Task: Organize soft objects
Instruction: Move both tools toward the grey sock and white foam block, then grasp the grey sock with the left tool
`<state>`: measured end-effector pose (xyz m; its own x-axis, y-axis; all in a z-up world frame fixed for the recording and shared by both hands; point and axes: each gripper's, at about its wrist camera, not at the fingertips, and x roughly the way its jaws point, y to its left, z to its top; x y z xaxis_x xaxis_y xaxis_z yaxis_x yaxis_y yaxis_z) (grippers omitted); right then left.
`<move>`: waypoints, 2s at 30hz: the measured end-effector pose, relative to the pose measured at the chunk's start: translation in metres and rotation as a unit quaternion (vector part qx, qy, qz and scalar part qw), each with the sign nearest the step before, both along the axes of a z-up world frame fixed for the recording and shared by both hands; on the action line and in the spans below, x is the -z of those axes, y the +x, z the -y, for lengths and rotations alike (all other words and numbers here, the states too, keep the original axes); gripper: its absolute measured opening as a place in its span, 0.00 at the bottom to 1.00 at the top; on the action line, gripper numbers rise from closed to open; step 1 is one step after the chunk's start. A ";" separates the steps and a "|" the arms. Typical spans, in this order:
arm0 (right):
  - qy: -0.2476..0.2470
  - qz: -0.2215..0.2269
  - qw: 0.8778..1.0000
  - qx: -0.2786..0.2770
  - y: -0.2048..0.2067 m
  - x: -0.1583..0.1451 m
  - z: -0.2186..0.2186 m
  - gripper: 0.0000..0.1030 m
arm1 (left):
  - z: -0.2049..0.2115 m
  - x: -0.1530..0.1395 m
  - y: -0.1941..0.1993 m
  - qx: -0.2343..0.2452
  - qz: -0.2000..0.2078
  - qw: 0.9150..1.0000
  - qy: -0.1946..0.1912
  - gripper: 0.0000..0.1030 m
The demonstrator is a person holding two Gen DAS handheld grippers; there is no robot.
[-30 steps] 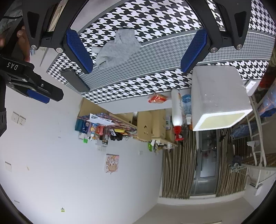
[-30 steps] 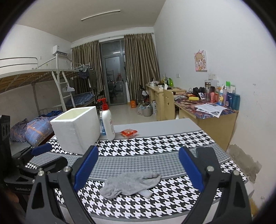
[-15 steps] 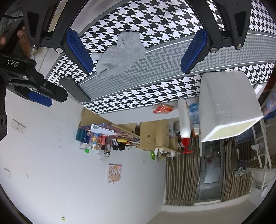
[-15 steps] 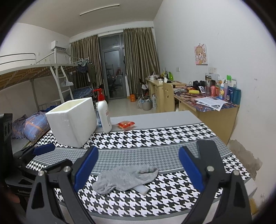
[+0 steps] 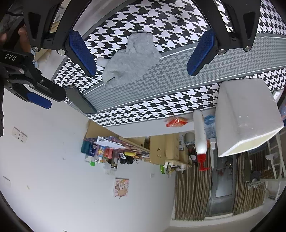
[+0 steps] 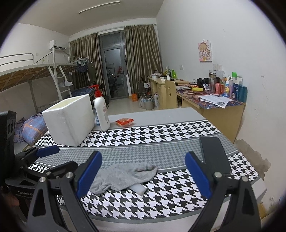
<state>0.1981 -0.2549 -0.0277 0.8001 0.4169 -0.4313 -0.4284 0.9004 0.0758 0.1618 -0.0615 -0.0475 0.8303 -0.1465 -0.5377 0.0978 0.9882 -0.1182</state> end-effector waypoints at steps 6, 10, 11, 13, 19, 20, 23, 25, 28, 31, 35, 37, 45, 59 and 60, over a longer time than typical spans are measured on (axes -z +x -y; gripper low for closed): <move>-0.012 -0.002 1.000 0.007 0.002 0.007 0.003 0.93 | 0.005 0.006 0.008 0.011 -0.016 1.000 -0.007 0.99; -0.012 -0.013 1.000 0.008 0.005 0.013 0.006 0.93 | 0.008 0.010 0.012 0.009 -0.025 1.000 -0.006 0.99; -0.012 -0.015 1.000 0.009 0.005 0.014 0.006 0.93 | 0.008 0.011 0.012 0.009 -0.027 1.000 -0.007 0.99; -0.013 -0.021 1.000 0.009 0.007 0.018 0.007 0.93 | 0.009 0.013 0.014 0.010 -0.031 0.999 -0.007 0.99; -0.012 -0.035 0.999 0.006 0.011 0.027 0.009 0.93 | 0.011 0.022 0.021 0.008 -0.048 0.999 -0.002 0.99; -0.013 -0.035 0.999 0.006 0.011 0.028 0.009 0.93 | 0.012 0.024 0.023 0.008 -0.052 0.999 0.000 0.99; -0.013 -0.037 0.999 0.006 0.012 0.031 0.011 0.93 | 0.015 0.028 0.026 0.012 -0.061 0.998 0.002 0.99; -0.014 -0.040 0.999 0.007 0.013 0.034 0.013 0.93 | 0.017 0.031 0.028 0.013 -0.066 0.998 0.007 0.99; -0.014 -0.047 0.999 0.007 0.015 0.038 0.014 0.93 | 0.018 0.037 0.031 0.016 -0.079 0.997 0.004 0.99; -0.018 -0.052 0.998 0.004 0.016 0.043 0.014 0.93 | 0.020 0.041 0.032 0.015 -0.088 0.996 0.005 0.99; -0.020 -0.055 0.998 -0.003 0.016 0.048 0.013 0.93 | 0.021 0.046 0.036 0.013 -0.095 0.995 0.006 0.98; -0.022 -0.055 0.998 -0.004 0.016 0.049 0.014 0.93 | 0.022 0.049 0.038 0.014 -0.101 0.995 0.005 0.98; -0.030 -0.059 0.998 -0.013 0.021 0.056 0.011 0.93 | 0.026 0.055 0.046 0.017 -0.113 0.993 0.009 0.93; -0.039 -0.075 0.996 -0.031 0.030 0.067 0.004 0.93 | 0.031 0.072 0.057 0.027 -0.139 0.990 0.022 0.74; -0.042 -0.074 0.996 -0.034 0.030 0.067 0.003 0.93 | 0.031 0.073 0.057 0.026 -0.139 0.990 0.025 0.71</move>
<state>0.2286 -0.2579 -0.0950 0.6969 0.4246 -0.5780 -0.4777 0.8759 0.0675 0.2188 -0.0922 -0.1200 0.6416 -0.1532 -0.7516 0.1199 0.9878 -0.0991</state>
